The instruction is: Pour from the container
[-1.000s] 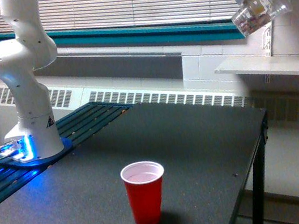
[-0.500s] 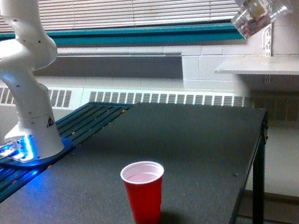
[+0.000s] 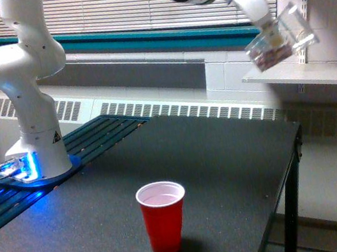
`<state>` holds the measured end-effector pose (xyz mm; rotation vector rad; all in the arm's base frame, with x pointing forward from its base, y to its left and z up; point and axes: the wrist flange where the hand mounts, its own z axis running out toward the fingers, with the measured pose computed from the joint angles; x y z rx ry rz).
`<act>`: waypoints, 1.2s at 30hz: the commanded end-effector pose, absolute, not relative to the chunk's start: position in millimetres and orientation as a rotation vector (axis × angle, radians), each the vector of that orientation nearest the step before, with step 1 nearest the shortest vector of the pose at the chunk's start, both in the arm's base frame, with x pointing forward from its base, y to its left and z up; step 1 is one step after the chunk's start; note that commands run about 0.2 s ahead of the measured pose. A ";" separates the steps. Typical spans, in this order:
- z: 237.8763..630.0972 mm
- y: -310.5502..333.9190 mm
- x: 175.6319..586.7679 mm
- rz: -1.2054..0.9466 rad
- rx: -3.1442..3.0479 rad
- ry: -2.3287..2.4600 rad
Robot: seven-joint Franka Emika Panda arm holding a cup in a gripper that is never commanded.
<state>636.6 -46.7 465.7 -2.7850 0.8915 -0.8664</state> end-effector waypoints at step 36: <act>360.0 -229.3 511.2 -0.754 -3.052 0.896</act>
